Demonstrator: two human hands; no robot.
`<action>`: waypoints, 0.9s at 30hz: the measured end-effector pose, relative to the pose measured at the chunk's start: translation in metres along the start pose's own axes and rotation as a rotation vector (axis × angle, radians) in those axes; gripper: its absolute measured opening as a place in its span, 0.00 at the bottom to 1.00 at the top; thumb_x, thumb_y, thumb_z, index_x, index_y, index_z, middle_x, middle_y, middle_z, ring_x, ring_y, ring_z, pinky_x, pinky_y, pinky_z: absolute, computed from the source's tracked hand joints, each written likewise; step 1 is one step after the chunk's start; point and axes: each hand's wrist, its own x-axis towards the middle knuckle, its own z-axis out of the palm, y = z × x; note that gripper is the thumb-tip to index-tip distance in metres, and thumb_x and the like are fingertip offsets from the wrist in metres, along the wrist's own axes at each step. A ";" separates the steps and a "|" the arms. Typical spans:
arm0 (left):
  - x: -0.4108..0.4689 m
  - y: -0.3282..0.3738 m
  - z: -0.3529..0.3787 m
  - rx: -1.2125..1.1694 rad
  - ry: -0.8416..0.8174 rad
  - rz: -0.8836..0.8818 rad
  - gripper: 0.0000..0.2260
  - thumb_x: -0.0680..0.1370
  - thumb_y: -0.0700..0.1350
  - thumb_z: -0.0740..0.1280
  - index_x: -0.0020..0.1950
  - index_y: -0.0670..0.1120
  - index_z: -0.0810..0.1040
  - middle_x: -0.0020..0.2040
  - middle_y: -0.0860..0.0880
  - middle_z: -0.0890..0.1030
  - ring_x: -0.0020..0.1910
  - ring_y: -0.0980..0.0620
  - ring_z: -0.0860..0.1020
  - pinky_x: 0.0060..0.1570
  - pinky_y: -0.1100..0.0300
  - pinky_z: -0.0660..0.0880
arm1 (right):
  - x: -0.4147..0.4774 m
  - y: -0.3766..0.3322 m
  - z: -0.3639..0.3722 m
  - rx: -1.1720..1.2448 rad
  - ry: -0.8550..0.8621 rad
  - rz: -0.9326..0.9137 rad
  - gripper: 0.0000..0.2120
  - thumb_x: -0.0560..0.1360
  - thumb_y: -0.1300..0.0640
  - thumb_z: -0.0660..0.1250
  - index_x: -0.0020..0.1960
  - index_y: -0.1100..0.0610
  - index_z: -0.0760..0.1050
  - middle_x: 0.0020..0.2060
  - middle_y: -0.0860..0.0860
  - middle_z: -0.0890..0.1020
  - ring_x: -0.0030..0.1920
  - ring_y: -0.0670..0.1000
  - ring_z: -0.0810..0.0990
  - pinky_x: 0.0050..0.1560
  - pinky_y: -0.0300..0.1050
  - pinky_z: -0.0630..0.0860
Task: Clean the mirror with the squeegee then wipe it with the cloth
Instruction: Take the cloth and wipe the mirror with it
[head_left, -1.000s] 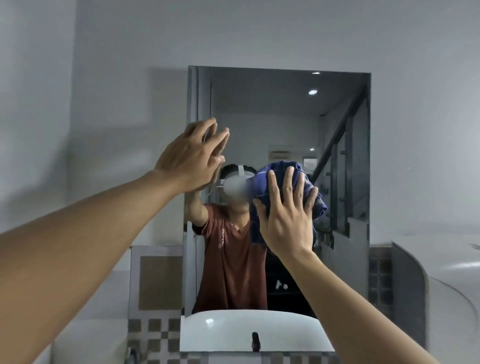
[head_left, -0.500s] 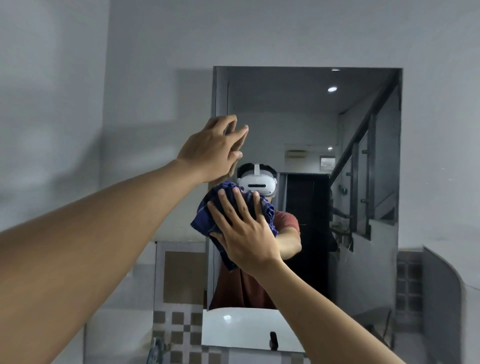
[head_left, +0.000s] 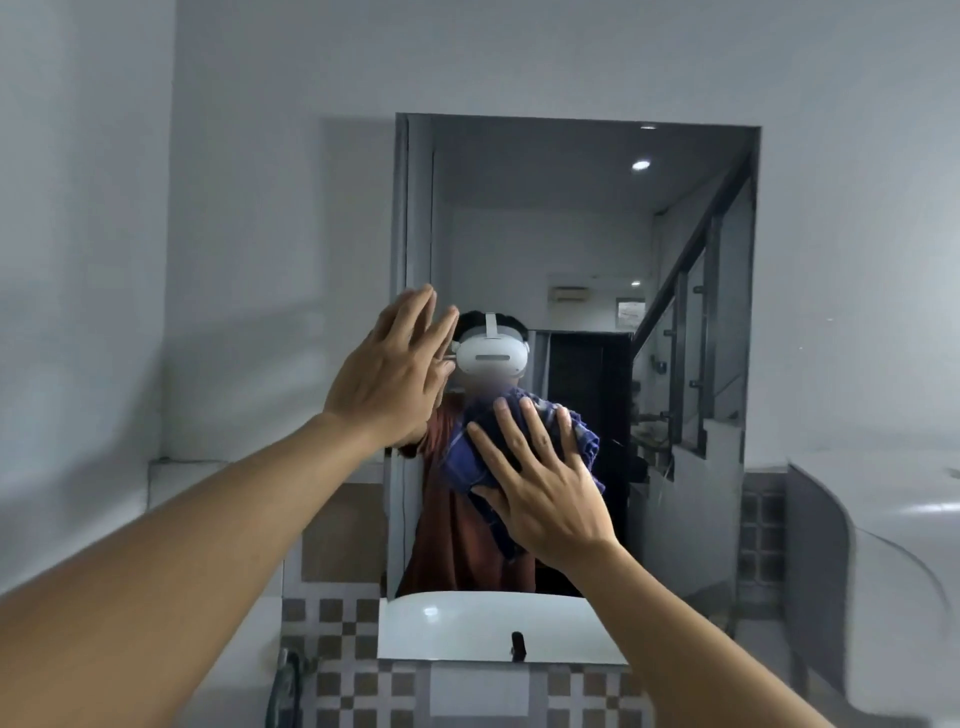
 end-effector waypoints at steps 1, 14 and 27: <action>-0.004 0.003 0.003 -0.006 -0.005 0.004 0.25 0.82 0.51 0.61 0.78 0.45 0.65 0.78 0.40 0.61 0.77 0.40 0.61 0.64 0.46 0.76 | -0.003 0.006 -0.001 -0.005 -0.002 0.021 0.29 0.83 0.41 0.55 0.80 0.51 0.58 0.80 0.56 0.58 0.81 0.60 0.53 0.77 0.68 0.51; -0.016 0.023 0.012 0.071 -0.115 0.058 0.34 0.77 0.58 0.67 0.80 0.47 0.62 0.78 0.37 0.60 0.78 0.38 0.58 0.76 0.43 0.59 | -0.027 0.090 -0.018 0.033 0.016 0.378 0.32 0.83 0.37 0.43 0.82 0.50 0.52 0.81 0.57 0.52 0.81 0.60 0.46 0.78 0.66 0.46; -0.013 0.026 0.008 0.043 -0.111 0.034 0.34 0.75 0.58 0.70 0.78 0.48 0.66 0.76 0.39 0.63 0.76 0.39 0.61 0.74 0.42 0.63 | -0.066 0.121 -0.008 0.131 0.056 0.659 0.33 0.82 0.36 0.42 0.82 0.50 0.50 0.82 0.58 0.50 0.81 0.62 0.46 0.78 0.66 0.47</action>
